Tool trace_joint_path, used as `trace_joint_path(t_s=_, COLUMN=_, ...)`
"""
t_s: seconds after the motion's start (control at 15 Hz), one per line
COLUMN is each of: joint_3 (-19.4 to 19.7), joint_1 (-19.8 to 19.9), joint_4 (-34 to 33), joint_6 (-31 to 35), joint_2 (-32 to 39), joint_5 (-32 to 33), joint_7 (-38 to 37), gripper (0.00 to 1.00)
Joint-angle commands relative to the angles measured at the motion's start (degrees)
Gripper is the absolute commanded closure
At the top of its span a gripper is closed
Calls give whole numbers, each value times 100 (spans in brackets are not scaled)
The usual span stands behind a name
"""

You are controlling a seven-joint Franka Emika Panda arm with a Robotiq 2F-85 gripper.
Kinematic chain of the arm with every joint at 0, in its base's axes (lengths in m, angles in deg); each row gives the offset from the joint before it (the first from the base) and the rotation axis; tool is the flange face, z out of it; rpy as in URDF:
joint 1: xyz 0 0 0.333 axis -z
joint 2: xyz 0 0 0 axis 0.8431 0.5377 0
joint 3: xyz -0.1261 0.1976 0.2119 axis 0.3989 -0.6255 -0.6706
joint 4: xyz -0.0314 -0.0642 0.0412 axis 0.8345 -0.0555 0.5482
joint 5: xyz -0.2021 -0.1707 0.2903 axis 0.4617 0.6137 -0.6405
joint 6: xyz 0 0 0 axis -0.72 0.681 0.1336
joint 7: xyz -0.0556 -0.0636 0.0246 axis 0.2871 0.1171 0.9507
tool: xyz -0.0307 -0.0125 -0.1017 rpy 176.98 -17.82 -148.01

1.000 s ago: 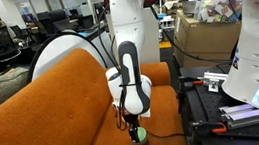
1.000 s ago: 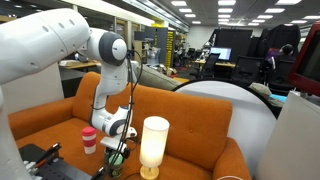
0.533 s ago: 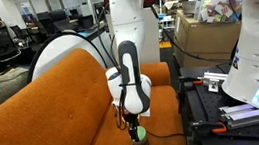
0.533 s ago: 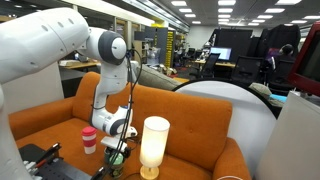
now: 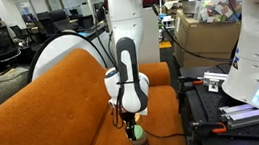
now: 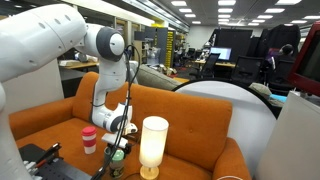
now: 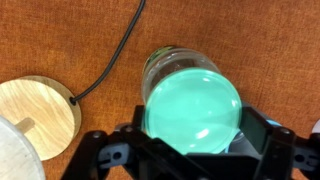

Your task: Place the green lid on the couch

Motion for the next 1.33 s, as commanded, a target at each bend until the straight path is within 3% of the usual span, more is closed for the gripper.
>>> trace_joint_path(t_s=0.0, joint_3=22, joint_1=-46, joint_4=209, joint_6=-77, joint_2=-246, joint_5=131, joint_7=-2, gripper=31)
trace_joint_path(t_s=0.33, joint_3=-161, joint_1=-136, joint_4=398, joint_6=-12, joint_2=-514, joint_5=441, joint_7=205, gripper=31)
trace_joint_path(t_s=0.6, joint_3=-527, joint_1=-93, joint_4=544, joint_6=-25, joint_2=-549, joint_5=708, joint_7=501, gripper=31)
trace_joint_path(t_s=1.27, joint_3=-951, joint_1=98, joint_4=466, joint_6=827, joint_2=744, joint_5=1272, joint_7=1149, gripper=31)
